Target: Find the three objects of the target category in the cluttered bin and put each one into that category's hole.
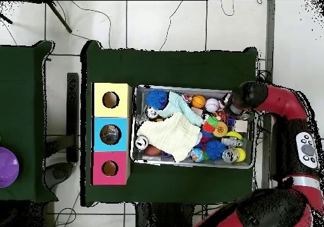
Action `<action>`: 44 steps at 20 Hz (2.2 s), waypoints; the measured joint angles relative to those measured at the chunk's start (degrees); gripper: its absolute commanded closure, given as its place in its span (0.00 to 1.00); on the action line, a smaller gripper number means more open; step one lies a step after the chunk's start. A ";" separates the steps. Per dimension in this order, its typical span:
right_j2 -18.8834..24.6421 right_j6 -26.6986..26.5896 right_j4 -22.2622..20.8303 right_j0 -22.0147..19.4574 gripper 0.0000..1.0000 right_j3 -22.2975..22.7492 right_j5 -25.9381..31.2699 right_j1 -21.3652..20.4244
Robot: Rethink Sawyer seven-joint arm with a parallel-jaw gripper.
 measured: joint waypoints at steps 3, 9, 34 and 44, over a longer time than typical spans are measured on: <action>3.54 -0.98 -2.53 -2.32 1.00 1.06 0.10 -0.05; 7.53 -0.97 -10.61 -2.94 1.00 2.55 0.31 -1.03; 13.23 0.76 -27.05 -2.05 1.00 4.46 1.24 -2.61; 15.83 3.66 -32.38 -5.93 1.00 13.09 -7.08 -5.27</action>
